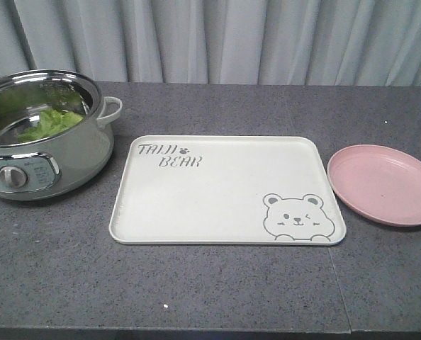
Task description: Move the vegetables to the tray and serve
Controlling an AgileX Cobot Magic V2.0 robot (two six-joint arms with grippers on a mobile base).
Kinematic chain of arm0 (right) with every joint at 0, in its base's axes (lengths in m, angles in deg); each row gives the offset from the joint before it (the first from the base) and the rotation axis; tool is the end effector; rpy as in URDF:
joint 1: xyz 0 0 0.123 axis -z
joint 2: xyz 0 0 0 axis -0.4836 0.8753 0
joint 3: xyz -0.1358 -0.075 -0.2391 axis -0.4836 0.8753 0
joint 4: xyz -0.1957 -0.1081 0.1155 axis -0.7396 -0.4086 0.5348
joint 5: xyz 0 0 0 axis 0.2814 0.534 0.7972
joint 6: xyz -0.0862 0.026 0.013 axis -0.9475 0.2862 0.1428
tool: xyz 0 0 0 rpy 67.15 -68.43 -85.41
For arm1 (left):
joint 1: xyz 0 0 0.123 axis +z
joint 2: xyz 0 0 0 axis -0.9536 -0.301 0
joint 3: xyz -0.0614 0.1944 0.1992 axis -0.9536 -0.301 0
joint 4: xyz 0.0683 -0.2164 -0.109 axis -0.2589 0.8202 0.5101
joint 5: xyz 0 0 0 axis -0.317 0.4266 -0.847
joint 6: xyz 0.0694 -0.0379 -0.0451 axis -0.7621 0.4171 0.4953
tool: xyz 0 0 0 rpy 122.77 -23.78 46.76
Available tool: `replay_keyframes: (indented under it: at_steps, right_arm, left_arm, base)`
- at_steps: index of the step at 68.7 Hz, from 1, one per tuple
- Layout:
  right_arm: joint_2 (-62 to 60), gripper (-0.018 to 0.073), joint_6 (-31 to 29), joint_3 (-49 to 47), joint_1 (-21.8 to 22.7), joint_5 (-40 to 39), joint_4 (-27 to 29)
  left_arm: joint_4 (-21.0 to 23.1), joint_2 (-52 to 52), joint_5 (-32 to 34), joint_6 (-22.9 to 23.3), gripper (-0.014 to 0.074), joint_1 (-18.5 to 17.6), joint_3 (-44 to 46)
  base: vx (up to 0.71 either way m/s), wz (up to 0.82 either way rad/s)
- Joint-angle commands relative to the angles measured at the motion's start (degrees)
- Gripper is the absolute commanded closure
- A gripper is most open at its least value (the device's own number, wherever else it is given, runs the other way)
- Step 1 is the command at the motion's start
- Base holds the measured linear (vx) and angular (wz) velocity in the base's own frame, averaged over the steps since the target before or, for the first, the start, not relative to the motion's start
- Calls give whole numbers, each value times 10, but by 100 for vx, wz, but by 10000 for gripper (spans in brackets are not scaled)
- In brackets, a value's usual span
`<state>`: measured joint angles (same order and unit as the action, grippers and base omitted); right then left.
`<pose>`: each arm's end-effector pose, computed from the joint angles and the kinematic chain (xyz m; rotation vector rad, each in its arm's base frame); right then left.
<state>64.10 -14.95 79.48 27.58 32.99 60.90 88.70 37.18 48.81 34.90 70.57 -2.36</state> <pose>0.0512 0.0054 0.2283 0.0455 1.2309 0.1898 0.0536 0.0008 0.2224 -0.3291 1.2762 -0.4352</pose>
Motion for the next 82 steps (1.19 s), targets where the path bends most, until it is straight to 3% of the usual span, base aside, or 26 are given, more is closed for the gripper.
replay_keyframes:
  at_steps: [1,16,21,25,31,42,49,57,63,67,74,82]
  right_arm:
    - [-1,562,45,7,4,-49,0]
    - [-1,562,104,-18,3,-32,-1]
    - [8,562,112,-42,2,1,-10]
    - [27,562,116,-76,2,38,-26]
    - [79,562,117,-148,2,103,-56]
    - [208,512,113,-276,2,135,-106]
    - [264,368,115,-311,2,98,-107]
    - [293,101,136,-312,2,25,-106]
    - [295,-50,138,-312,2,-1,-106]
    - [295,-102,138,-312,2,-17,-108]
    - [298,-107,141,-312,2,-13,-107]
    - [313,-83,143,-324,2,2,-118]
  left_arm:
    - [2,7,100,55,602,2,-11]
    - [2,7,248,69,602,2,-10]
    - [2,7,263,104,602,2,-4]
    - [1,7,234,127,602,2,17]
    - [-6,7,138,121,602,2,71]
    - [-82,-21,-31,117,597,2,189]
    - [-93,-51,-82,115,559,2,248]
    - [-87,-77,-140,110,437,2,293]
    - [-81,-85,-164,111,297,2,304]
    - [-73,-86,-163,111,211,2,304]
    - [-73,-86,-134,111,117,2,304]
    - [-74,-107,-132,102,111,2,310]
  base:
    - [0,0]
    - [0,0]
    - [0,0]
    - [0,0]
    - [0,0]
    - [0,0]
    - [0,0]
    - [0,0]
    - [0,0]
    - [0,0]
    - [0,0]
    - [0,0]
